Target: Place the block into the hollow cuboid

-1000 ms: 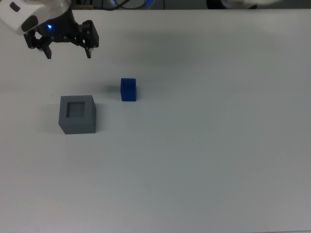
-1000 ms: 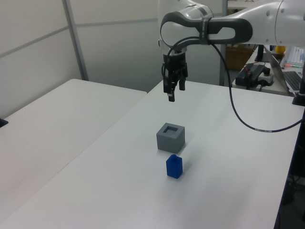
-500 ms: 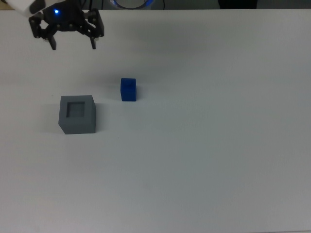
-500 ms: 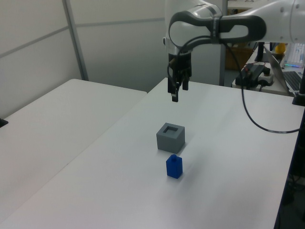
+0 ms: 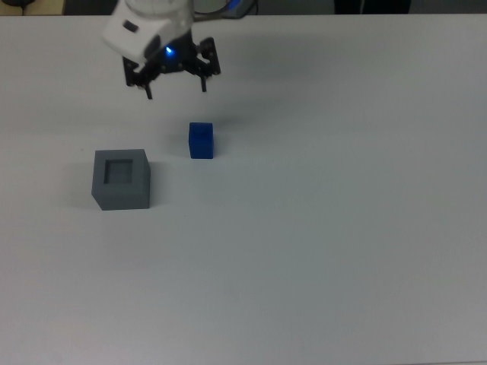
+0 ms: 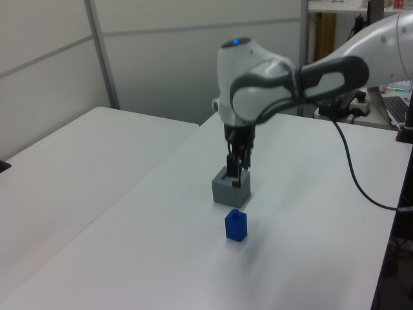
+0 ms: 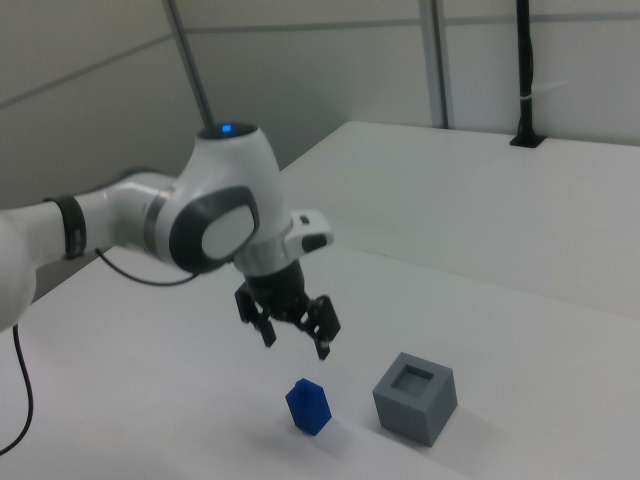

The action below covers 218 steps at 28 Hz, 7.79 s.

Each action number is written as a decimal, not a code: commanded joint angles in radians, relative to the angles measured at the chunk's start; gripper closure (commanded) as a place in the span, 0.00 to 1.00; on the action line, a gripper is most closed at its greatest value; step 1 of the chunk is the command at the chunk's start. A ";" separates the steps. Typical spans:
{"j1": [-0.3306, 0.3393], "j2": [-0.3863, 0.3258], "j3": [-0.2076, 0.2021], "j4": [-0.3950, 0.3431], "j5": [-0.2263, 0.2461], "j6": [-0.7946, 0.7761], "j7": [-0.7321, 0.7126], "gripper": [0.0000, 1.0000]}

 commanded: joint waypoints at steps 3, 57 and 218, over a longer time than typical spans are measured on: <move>0.034 0.017 -0.006 -0.080 0.002 0.093 0.013 0.00; -0.004 0.191 -0.015 0.148 -0.019 0.095 0.119 1.00; -0.081 0.165 -0.018 0.434 0.004 -0.325 0.042 0.00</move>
